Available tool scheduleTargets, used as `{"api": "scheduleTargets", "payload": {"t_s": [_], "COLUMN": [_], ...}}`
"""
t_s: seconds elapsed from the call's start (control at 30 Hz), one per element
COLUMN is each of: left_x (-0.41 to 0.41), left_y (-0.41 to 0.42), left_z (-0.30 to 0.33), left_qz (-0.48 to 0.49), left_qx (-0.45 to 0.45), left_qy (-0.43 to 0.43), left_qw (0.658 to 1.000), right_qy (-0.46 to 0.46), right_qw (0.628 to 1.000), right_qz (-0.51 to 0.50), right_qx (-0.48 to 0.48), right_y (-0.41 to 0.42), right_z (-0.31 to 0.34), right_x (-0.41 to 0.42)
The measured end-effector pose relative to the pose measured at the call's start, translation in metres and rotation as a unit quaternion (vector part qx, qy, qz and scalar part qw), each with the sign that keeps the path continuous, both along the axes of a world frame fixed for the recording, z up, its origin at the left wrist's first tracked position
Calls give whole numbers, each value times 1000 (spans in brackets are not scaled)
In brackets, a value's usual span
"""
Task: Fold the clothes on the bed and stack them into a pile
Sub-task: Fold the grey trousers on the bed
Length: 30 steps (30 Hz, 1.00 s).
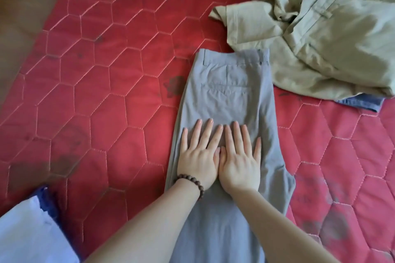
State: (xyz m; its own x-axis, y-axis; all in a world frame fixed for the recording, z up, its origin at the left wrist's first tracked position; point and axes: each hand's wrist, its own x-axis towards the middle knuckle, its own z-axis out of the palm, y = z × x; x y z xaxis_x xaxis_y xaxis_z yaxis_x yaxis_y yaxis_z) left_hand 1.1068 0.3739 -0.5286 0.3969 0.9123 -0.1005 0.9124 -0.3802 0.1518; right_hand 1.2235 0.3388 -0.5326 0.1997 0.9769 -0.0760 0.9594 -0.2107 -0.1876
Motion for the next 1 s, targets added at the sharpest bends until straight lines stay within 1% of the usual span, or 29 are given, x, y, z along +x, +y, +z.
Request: {"api": "scheduleTargets", "payload": {"t_s": [0.13,0.27,0.37,0.43,0.5,0.73,1.0], "left_x": [-1,1,-1,-12,-31,-93,-146], "left_y": [-3,-1,-18,-53,-103,-272,-383], "left_z": [-3,1,5,7,10,20,19], "left_qz": [7,12,31,28,15,4,-56], "left_qx": [-3,-14,-47,-59,-63,-97,-108], "left_qy": [-6,17,22,21,15,26,51], "left_qw": [1000,1000,998,998,998,995,991], "right_qy": [4,4,4,12,22,24,13], "right_qw": [1000,999,997,997,997,993,991], "right_qz": [-7,2,3,-5,-5,18,-35], "right_qx": [5,-50,-82,-78,-76,-111,-125], "right_y": [-2,5,-6,-41,-97,-268,-410], "right_z": [-3,5,12,14,12,16,26], "right_x": [-3,0,-3,-13,-31,-80,-137]}}
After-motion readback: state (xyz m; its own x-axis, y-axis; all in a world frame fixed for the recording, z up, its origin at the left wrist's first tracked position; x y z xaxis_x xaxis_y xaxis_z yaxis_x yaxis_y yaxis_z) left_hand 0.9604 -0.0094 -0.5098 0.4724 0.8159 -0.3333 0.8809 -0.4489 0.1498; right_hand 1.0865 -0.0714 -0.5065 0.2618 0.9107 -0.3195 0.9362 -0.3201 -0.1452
